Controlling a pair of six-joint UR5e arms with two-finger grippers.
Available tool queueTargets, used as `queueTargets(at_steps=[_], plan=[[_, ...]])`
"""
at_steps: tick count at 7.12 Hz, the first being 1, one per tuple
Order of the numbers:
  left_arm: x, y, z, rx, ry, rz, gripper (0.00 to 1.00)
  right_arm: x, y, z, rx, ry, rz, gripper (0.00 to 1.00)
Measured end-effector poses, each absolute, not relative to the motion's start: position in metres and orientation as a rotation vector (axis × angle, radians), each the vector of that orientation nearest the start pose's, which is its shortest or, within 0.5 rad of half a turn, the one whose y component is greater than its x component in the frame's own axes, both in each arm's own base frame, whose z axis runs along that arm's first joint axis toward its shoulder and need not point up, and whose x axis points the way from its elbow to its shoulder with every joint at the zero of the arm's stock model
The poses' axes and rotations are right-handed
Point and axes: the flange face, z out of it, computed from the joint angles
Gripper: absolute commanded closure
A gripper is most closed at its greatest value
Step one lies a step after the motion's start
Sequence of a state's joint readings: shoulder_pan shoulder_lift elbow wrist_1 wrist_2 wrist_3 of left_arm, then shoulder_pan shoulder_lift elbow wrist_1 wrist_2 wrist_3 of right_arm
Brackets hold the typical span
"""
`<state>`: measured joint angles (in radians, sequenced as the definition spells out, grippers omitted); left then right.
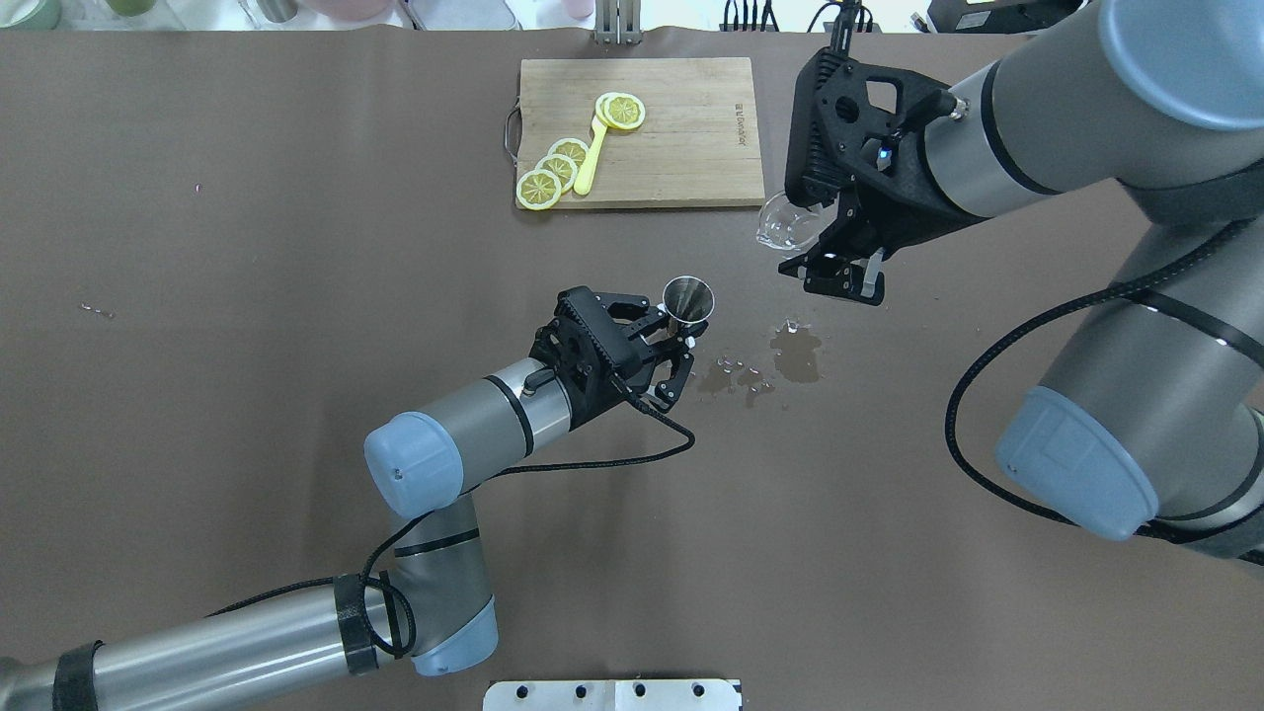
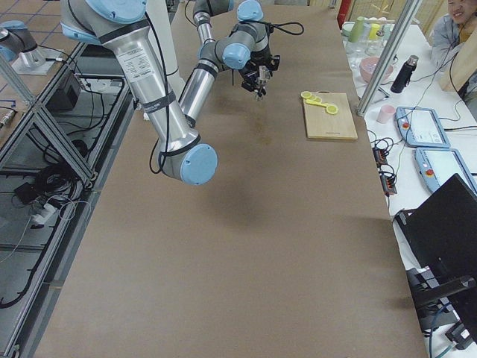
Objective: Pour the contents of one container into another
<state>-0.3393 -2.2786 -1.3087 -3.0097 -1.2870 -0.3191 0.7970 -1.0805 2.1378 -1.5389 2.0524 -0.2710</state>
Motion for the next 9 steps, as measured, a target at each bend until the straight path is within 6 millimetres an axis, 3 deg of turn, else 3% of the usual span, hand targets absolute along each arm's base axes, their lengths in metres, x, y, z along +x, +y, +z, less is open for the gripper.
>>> queueTargets(at_steps=[4,9], plan=[[0.588,-0.396,0.196,1.488,1.152,0.343,1.00,-0.261,-0.446,0.207,1.061,-0.806,-1.157,1.00],[0.544,-0.447,0.228,1.511,1.049,0.292,1.00,-0.237,-0.486,0.291,1.115,-0.884,-1.148,1.00]])
